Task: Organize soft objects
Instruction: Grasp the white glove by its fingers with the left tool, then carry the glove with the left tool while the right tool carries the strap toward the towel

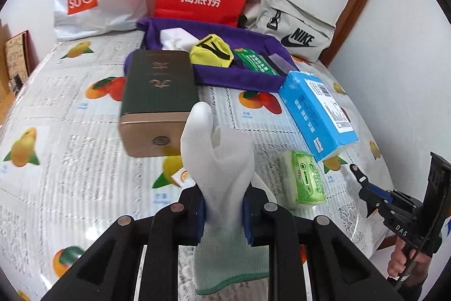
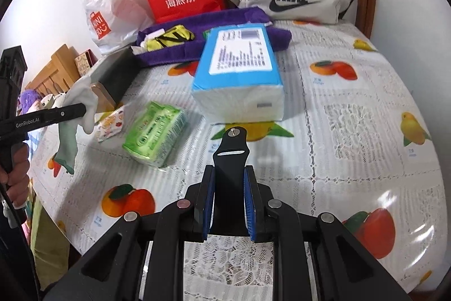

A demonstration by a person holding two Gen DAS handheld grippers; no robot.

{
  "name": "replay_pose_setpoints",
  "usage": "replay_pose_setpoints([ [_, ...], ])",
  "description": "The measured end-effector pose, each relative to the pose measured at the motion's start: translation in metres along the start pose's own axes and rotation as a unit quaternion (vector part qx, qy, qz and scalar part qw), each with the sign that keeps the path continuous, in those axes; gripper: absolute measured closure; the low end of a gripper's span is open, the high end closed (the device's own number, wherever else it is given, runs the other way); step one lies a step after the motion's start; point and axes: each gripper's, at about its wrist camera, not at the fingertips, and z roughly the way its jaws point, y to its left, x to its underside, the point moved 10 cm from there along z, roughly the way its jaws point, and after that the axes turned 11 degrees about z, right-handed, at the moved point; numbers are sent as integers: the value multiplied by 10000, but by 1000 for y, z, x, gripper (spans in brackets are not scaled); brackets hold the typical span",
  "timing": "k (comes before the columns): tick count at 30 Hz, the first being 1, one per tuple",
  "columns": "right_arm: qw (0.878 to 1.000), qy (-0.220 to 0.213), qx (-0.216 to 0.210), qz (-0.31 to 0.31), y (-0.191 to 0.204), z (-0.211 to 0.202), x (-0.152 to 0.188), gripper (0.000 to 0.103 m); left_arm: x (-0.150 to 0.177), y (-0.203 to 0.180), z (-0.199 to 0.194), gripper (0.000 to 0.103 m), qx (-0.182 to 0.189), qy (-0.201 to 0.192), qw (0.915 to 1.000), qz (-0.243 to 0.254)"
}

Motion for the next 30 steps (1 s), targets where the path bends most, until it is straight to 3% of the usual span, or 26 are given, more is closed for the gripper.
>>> replay_pose_setpoints([
  [15,9982,-537,-202,-185,29,-50,-48,83,-19,20,-50,83,-323,-355,9985,-251],
  [30,9955,-731,-471,-363,63,-48,-109,83,-68,26,-63,83,-436,-565,9973,-189],
])
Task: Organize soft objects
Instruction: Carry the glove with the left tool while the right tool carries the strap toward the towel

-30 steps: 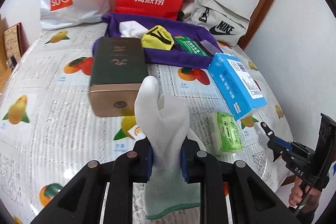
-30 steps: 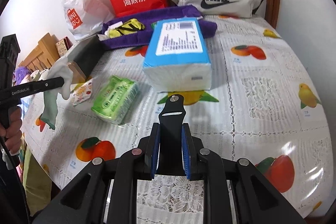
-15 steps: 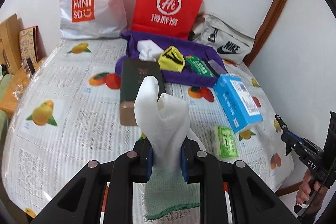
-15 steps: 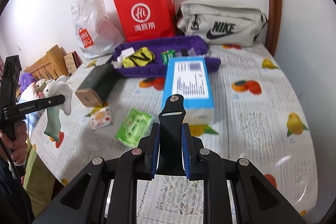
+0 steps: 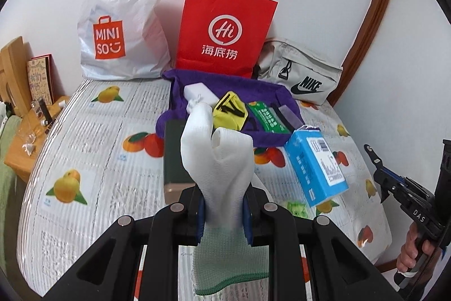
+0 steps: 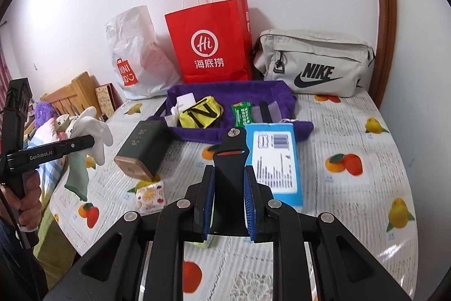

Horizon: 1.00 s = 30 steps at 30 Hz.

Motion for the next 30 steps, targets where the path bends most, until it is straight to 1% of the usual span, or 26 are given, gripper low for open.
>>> replay_pose_setpoints([
  [8,10000,-11,-16,-53,0,21,-25,83,-26,4,12,83,-12,-56,10000,22],
  [17,10000,73,-35,-56,-4,56,-54,83,-53,11,43,83,-12,-14,10000,25],
  [23,9999,87,-66,-39,-6,78,-73,83,-63,18,56,83,-32,1,10000,-18],
  [30,9999,86,-96,-86,-5,100,-93,83,-75,30,68,83,-135,21,9999,-94],
])
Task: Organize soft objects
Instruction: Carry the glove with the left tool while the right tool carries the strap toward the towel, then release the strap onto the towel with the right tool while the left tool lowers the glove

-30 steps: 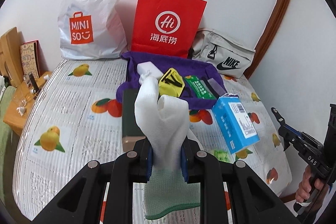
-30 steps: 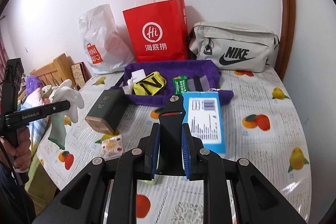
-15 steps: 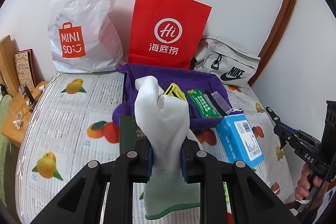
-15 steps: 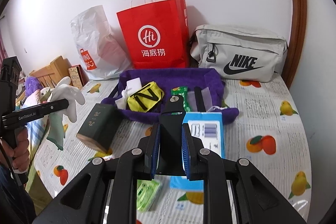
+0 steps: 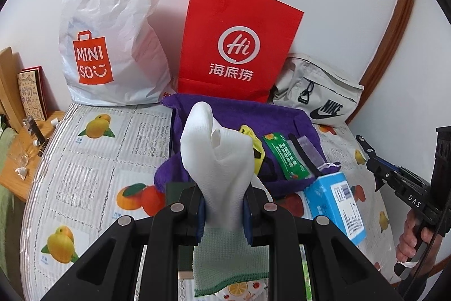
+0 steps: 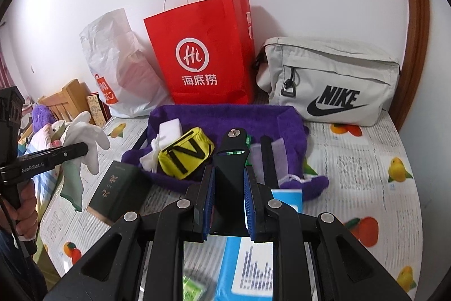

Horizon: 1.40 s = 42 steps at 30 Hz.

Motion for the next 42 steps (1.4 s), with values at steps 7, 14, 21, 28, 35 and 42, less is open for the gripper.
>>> replay_pose_setpoints([
  [7,10000,15,37,8,-4,18,-13,83,-15,5,20,83,-50,32,10000,15],
  [14,9999,90,86,46,-9,40,-20,83,-30,4,40,83,-36,81,9999,74],
  [21,9997,211,127,36,-17,71,-27,83,-41,8,61,83,-106,182,9997,88],
  [28,9987,495,133,-7,-25,105,-22,83,-43,13,81,83,-132,302,9994,59],
  [35,9961,878,81,72,-30,138,-14,83,-49,11,100,83,-83,366,9993,48],
  [42,9922,1239,65,126,-32,162,-7,83,-52,7,116,83,-15,414,9991,37],
])
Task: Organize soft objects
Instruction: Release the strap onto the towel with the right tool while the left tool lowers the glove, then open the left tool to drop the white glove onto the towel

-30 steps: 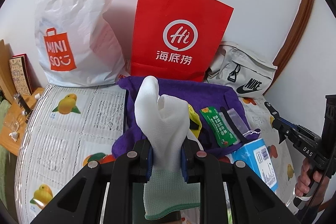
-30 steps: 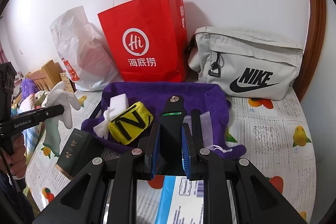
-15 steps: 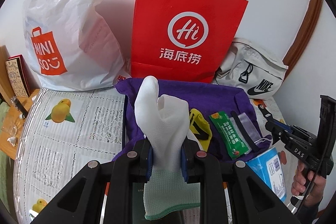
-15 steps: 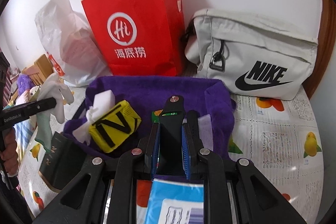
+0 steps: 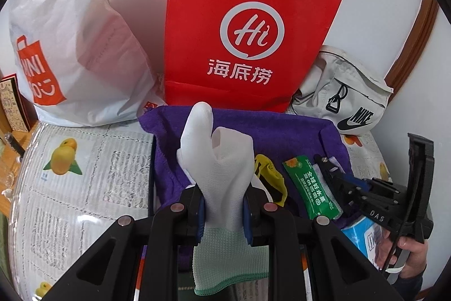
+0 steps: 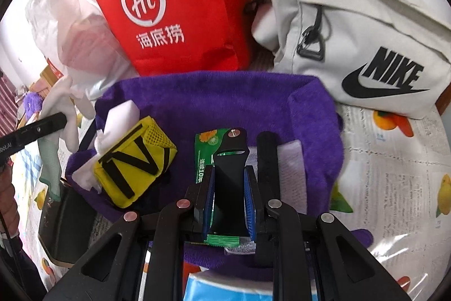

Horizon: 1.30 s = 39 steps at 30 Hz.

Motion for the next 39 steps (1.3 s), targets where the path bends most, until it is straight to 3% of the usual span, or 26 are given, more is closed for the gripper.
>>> replay_pose_setpoints([
  [5,9998,196,-77,64,-2,5,1,82,-2,-6,8,83,59,61,10000,14],
  [8,10000,90,-20,11,-3,-1,1,77,-7,-13,9,83,106,29,9999,49],
  [10,10000,-2,1,6,-2,-8,2,66,-11,-17,10,83,127,10,9999,69],
  [16,9990,-430,5,-81,-4,-48,10,61,-20,-26,23,83,117,26,9999,80],
  [22,9974,-713,-72,-125,-5,-78,17,60,-28,-38,44,83,138,87,9998,126],
  [32,9965,-772,-175,-258,-1,-79,22,60,-22,-45,76,81,61,380,9991,164],
  [34,9966,-751,-193,-263,-1,-77,22,60,-22,-45,78,76,55,413,9990,150],
  [37,9968,-735,-182,-255,0,-76,23,60,-22,-41,77,44,-82,449,9989,131],
  [38,9969,-725,-184,-261,0,-76,25,60,-22,-36,75,38,-183,424,9989,94],
  [39,9969,-722,-184,-260,1,-76,26,60,-23,-34,73,38,-208,400,9990,66],
])
